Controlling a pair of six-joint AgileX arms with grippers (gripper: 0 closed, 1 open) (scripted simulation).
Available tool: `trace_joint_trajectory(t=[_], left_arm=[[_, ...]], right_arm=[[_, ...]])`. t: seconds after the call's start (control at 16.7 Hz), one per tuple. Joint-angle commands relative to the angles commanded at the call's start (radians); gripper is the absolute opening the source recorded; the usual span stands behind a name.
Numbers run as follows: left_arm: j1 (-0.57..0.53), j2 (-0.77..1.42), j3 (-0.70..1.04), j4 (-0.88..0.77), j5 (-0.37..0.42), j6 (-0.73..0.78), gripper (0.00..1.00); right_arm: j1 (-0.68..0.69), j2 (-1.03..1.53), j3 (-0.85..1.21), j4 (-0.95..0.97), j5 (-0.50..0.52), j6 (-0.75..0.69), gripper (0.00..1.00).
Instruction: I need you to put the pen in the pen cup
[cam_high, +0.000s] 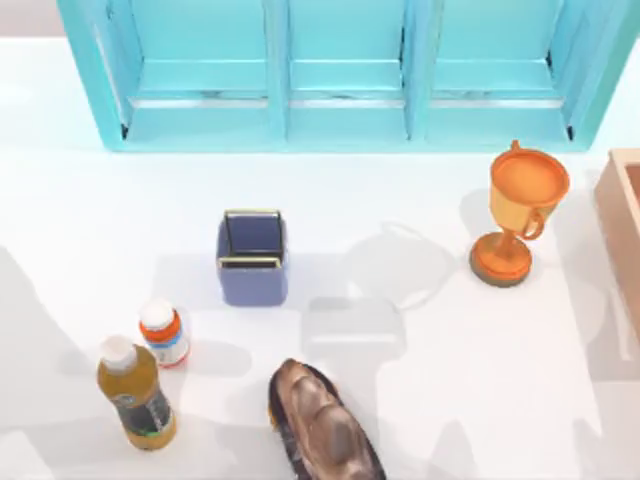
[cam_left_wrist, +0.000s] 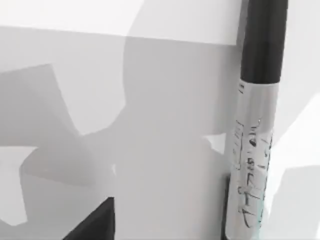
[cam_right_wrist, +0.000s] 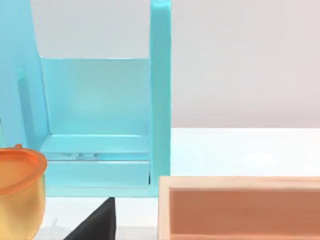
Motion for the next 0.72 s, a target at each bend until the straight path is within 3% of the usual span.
trace_joint_trajectory(t=[0.24, 0.48, 0.72], left_arm=[[-0.041, 0.112, 0.017, 0.111, -0.011, -0.042, 1.0], [-0.045, 0.122, 0.019, 0.121, -0.012, -0.046, 1.0], [-0.045, 0.122, 0.019, 0.121, -0.012, -0.046, 0.7]], right_arm=[[0.0, 0.0, 0.0, 0.0, 0.0, 0.0, 1.0], [0.0, 0.0, 0.0, 0.0, 0.0, 0.0, 1.0], [0.0, 0.0, 0.0, 0.0, 0.0, 0.0, 1.0]])
